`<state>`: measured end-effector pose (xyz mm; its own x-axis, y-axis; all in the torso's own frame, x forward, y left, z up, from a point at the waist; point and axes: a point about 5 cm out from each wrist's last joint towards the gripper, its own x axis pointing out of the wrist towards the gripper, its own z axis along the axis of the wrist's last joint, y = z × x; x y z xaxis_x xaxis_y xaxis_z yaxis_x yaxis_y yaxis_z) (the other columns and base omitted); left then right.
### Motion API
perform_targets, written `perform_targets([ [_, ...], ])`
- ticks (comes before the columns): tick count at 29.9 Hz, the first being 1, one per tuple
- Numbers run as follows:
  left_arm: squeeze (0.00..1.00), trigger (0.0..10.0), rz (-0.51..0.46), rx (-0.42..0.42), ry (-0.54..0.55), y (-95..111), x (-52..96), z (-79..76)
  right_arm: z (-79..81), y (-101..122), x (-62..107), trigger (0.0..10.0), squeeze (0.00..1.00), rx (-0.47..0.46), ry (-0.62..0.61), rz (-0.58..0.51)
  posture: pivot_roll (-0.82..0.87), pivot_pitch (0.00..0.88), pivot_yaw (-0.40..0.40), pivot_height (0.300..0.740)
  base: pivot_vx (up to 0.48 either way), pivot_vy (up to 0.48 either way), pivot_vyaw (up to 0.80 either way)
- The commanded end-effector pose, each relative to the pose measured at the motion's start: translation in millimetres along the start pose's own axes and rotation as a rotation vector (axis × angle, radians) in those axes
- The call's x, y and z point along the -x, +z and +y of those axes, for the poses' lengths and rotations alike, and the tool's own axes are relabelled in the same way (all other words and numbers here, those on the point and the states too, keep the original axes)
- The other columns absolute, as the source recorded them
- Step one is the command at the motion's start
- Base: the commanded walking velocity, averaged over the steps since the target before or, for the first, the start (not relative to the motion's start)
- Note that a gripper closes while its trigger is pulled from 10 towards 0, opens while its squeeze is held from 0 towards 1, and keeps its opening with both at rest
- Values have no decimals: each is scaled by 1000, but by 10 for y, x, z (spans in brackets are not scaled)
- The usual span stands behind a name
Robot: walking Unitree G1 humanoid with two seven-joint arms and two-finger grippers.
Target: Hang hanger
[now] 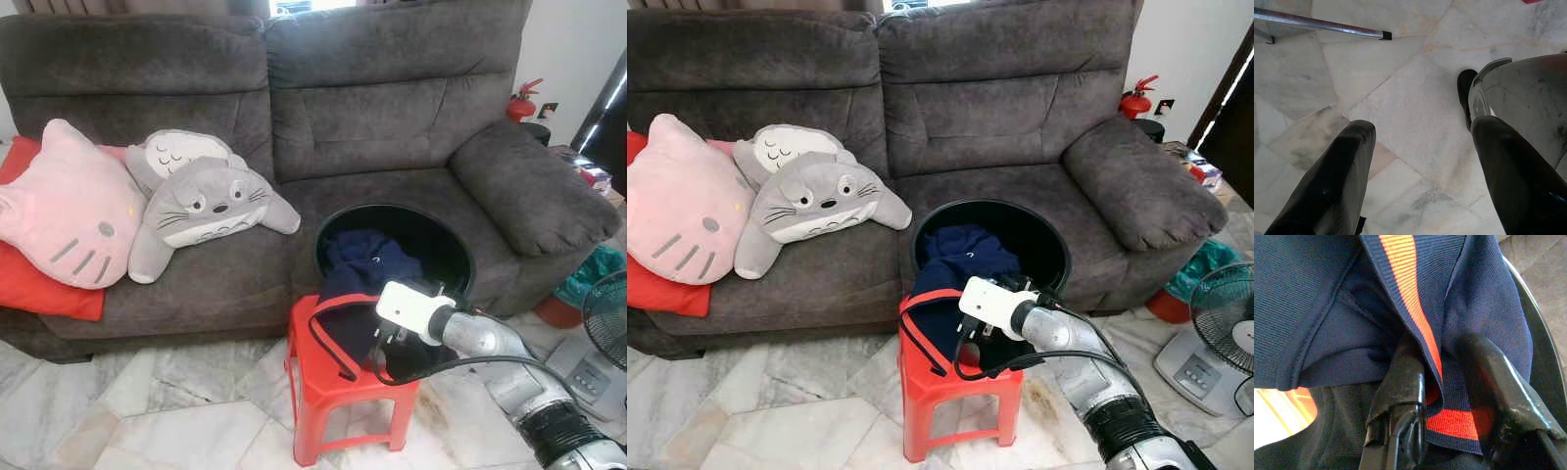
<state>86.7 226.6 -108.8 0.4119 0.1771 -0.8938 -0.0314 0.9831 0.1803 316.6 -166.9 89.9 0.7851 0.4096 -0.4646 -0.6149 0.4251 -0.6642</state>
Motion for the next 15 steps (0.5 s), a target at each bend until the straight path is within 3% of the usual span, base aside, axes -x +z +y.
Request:
perform_targets([
  [1,0,10000,21,-21,5,-35,5,25,6,-49,-3,10000,0,1,5,28,-163,0,39,740,0,0,0],
  [2,0,10000,21,-21,6,-35,5,26,-24,15,-12,9059,0,-6,-19,-16,-162,0,39,740,0,0,0],
  [7,0,10000,21,-21,8,-35,5,28,-69,110,-22,9059,0,-14,-56,-80,-161,0,39,740,0,0,0],
  [8,0,10000,20,-21,9,-34,5,28,-96,209,-29,0,0,-17,-74,-140,-159,0,36,740,0,0,0],
  [11,0,10000,19,-20,10,-34,5,26,-118,399,-32,0,0,-17,-88,-252,-159,0,35,740,0,0,0],
  [15,0,10000,20,-20,10,-37,6,24,-78,422,-40,0,0,-18,-69,-269,-157,0,35,740,0,0,0],
])
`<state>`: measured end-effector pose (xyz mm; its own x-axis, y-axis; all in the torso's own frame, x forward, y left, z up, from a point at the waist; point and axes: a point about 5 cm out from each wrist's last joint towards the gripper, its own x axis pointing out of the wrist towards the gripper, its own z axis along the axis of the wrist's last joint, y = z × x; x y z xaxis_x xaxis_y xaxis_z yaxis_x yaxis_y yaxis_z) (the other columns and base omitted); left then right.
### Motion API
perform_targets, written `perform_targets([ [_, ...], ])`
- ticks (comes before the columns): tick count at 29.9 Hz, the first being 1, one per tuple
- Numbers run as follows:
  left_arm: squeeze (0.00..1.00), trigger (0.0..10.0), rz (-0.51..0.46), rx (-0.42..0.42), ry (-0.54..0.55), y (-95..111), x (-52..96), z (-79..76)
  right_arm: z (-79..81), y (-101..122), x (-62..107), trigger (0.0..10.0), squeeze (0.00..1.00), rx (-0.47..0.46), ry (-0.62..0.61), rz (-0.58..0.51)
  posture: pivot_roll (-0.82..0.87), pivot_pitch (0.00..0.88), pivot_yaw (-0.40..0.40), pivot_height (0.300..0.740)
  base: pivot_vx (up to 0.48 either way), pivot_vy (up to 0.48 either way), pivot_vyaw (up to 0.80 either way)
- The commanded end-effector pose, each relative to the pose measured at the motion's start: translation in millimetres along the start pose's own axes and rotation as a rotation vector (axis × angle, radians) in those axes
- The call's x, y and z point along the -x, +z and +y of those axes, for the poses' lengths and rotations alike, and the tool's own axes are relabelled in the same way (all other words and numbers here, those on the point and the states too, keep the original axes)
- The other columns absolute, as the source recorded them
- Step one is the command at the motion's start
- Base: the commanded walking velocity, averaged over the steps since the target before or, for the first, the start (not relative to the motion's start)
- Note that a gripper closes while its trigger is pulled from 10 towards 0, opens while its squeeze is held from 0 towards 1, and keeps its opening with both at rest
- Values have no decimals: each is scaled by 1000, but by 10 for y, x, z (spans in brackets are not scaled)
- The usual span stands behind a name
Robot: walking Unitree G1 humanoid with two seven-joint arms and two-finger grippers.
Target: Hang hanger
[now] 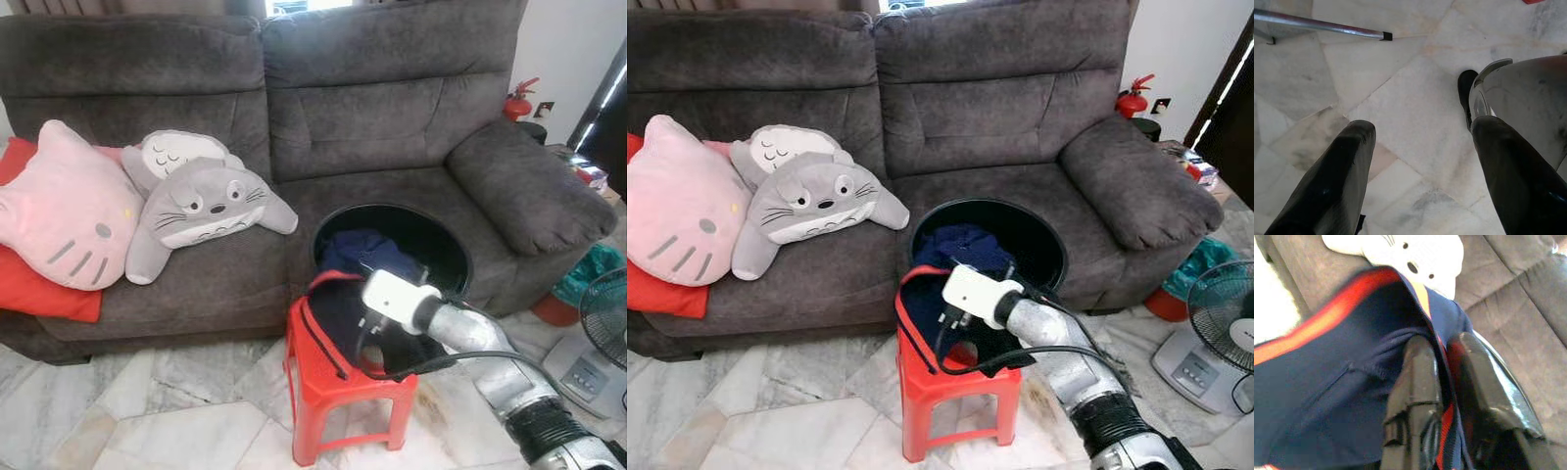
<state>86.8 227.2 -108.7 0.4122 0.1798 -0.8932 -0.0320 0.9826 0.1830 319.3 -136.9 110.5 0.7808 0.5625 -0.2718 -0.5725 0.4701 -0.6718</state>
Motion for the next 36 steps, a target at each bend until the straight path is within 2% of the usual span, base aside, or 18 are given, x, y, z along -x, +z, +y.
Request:
perform_targets([
  [1,0,10000,21,-19,7,-40,7,17,-34,70,-12,0,0,3,-2,-39,-157,0,35,740,0,0,0],
  [13,0,10000,22,-16,4,-45,8,15,77,218,-39,0,0,-13,77,-150,-154,0,33,740,0,0,0],
  [18,0,10000,20,-19,4,-44,8,15,142,279,-42,0,0,-21,145,-197,-157,0,34,740,0,0,0],
  [25,0,10000,21,-18,4,-45,8,14,175,257,-26,0,0,-26,195,-191,-156,0,34,740,0,0,0],
  [27,0,10000,22,-20,2,-46,8,16,236,220,6,0,0,-10,254,-174,-158,0,36,740,0,0,0],
  [32,0,10000,22,-20,2,-46,8,16,240,217,12,0,0,-11,265,-174,-158,0,36,740,0,0,0],
  [33,0,10000,24,-20,0,-46,8,19,160,108,10,10000,0,13,197,-92,-163,0,41,740,0,0,0],
  [34,0,10000,24,-21,-1,-46,7,21,103,50,10,10000,0,24,150,-48,-163,0,41,740,0,0,0],
  [35,0,10000,25,-21,-2,-46,7,21,85,47,9,10000,200,16,138,-46,-163,0,41,740,0,0,0],
  [36,0,10000,25,-23,-2,-44,7,21,57,56,10,10000,1000,9,122,-54,-166,0,44,740,0,0,0],
])
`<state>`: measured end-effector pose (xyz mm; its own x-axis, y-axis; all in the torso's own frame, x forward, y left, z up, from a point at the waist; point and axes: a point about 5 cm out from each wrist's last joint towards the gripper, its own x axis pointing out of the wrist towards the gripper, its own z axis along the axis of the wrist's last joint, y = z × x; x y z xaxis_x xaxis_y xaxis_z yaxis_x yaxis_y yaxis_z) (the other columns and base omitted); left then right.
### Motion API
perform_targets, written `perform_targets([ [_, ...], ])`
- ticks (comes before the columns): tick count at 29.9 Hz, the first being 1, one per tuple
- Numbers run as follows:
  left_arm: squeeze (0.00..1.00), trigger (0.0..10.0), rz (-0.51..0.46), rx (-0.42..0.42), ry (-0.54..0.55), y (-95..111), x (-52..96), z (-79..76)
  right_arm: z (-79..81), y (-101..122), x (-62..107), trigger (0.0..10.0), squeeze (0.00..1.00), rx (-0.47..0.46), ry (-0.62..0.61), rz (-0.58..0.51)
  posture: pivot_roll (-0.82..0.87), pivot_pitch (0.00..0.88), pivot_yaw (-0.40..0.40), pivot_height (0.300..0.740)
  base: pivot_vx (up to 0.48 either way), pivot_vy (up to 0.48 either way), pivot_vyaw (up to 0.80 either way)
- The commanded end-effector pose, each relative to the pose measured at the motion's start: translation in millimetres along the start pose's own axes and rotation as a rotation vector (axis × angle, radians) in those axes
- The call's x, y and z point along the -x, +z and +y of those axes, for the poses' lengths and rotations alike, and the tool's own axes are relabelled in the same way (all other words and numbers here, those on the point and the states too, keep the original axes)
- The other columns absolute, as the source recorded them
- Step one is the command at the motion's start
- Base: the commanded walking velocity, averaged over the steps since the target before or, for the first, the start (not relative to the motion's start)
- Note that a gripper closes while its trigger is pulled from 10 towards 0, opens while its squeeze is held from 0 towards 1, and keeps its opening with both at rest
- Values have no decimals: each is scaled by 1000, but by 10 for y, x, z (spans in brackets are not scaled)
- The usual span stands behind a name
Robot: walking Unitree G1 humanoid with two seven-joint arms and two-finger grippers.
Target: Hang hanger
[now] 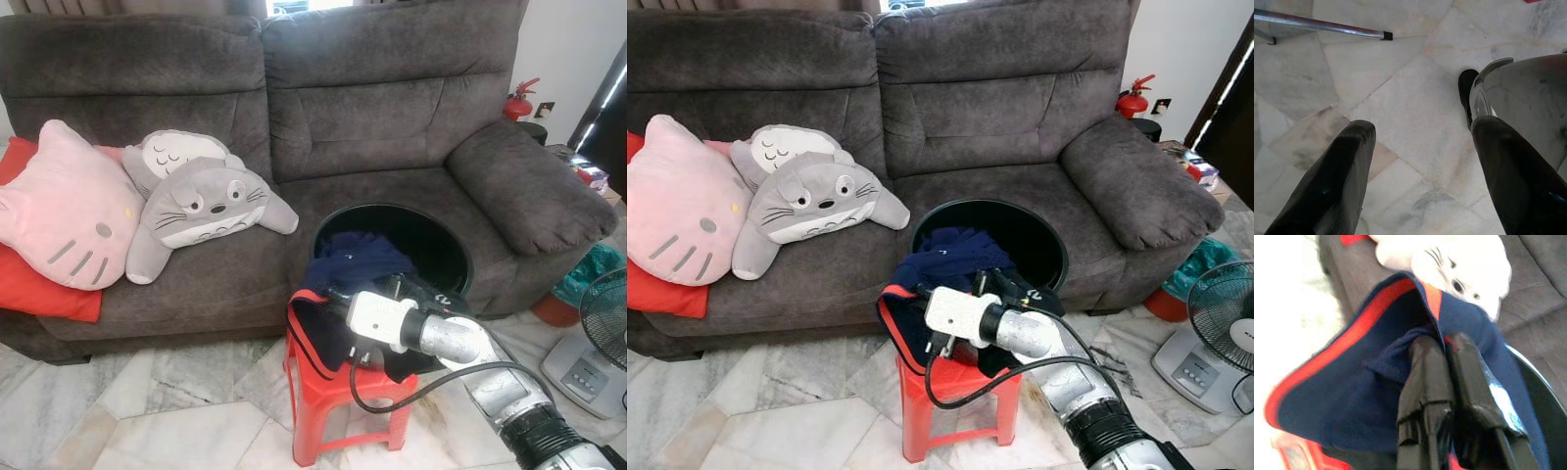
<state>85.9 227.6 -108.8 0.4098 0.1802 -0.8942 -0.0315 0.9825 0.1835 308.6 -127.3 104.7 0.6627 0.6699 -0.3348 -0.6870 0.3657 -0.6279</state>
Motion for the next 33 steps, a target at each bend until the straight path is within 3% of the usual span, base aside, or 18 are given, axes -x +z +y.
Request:
perform_targets([
  [1,0,10000,22,-23,-2,-36,5,17,-87,3,11,10000,1000,2,-39,7,-166,0,44,740,0,0,0],
  [14,0,10000,23,-27,-1,-34,4,16,-69,209,12,10000,1000,-45,-2,-113,-166,0,45,740,0,0,0],
  [21,0,10000,24,-25,-4,-32,4,16,20,199,97,10000,1000,-47,95,-98,-172,0,46,740,0,0,0],
  [28,0,10000,24,-25,-6,-32,3,14,-64,160,186,10000,1000,-28,14,-61,-176,0,48,740,0,0,0],
  [29,0,10000,25,-25,-7,-32,3,14,-143,85,252,10000,631,-18,-64,2,-177,0,48,740,0,0,0],
  [33,0,10000,25,-26,-7,-32,3,14,-176,59,290,10000,631,-15,-95,32,-177,0,48,740,0,0,0],
])
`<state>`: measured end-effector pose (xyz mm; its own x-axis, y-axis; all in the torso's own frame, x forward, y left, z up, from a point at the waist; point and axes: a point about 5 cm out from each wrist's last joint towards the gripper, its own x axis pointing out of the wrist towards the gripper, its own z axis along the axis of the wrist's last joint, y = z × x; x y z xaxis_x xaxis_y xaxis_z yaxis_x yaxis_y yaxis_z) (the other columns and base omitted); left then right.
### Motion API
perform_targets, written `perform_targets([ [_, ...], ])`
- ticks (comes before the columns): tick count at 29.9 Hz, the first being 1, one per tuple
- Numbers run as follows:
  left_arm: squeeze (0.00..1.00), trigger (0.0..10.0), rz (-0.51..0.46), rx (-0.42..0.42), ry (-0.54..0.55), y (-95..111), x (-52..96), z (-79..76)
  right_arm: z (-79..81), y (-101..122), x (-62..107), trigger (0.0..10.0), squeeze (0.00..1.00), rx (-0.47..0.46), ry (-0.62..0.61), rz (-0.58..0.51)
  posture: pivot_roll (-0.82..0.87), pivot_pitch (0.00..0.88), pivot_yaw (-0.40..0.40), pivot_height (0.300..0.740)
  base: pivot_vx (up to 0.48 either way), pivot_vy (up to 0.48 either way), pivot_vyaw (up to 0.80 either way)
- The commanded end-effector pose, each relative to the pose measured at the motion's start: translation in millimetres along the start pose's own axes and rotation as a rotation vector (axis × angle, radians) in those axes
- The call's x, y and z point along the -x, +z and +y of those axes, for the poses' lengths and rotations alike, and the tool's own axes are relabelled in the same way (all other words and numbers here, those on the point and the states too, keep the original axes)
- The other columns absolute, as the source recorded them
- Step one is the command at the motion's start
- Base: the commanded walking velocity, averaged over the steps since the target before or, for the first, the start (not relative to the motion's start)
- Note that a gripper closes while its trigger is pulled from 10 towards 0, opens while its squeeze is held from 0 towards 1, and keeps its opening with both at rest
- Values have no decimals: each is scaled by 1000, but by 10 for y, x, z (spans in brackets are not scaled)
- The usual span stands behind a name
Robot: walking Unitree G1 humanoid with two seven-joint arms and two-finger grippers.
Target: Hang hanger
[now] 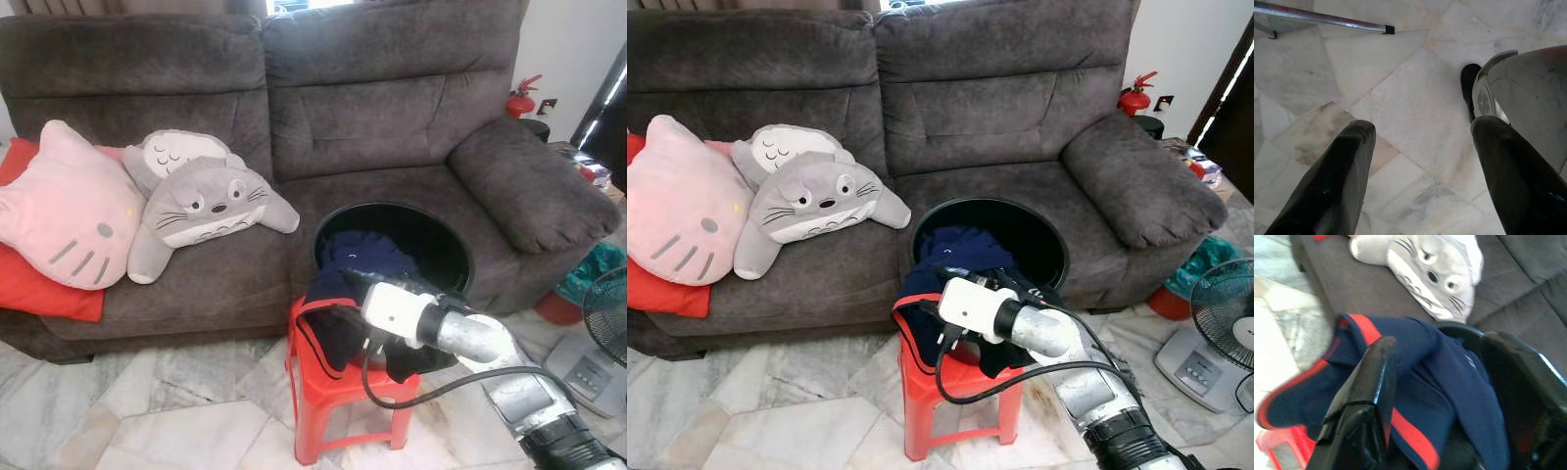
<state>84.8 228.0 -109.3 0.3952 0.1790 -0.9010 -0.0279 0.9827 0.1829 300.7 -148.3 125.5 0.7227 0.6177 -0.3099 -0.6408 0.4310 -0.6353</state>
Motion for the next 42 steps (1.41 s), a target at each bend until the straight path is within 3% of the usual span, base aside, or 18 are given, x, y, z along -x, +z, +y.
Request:
perform_targets([
  [1,0,10000,9,-23,-5,-19,3,11,-24,26,27,10000,631,9,-18,-1,-177,0,48,740,0,0,0],
  [2,0,10000,10,-23,-5,-19,3,11,-24,27,28,10000,0,9,-18,0,-177,0,48,740,0,0,0],
  [4,0,10000,10,-26,-7,-15,2,14,-3,-37,103,10000,0,-12,-37,30,-189,0,52,740,0,0,0],
  [8,0,10000,8,-24,-5,-10,1,18,169,155,140,10000,0,-193,63,-87,-184,0,48,740,0,0,0],
  [10,0,10000,10,-21,-4,-11,1,19,248,182,180,10000,0,-223,128,-98,-184,0,48,740,0,0,0],
  [12,0,10000,12,-21,-4,-13,1,20,316,150,231,10000,0,-217,179,-76,-187,0,49,740,0,0,0],
  [16,0,10000,14,-22,-6,-13,1,19,324,48,279,10000,0,-208,163,-12,-191,0,50,740,0,0,0],
  [24,0,10000,9,-20,-6,-7,0,18,161,-220,254,10000,0,-134,37,190,-186,0,48,740,0,0,0],
  [42,0,10000,10,-17,2,-16,2,16,178,-165,76,10000,0,-87,36,160,-177,0,35,740,0,0,0],
])
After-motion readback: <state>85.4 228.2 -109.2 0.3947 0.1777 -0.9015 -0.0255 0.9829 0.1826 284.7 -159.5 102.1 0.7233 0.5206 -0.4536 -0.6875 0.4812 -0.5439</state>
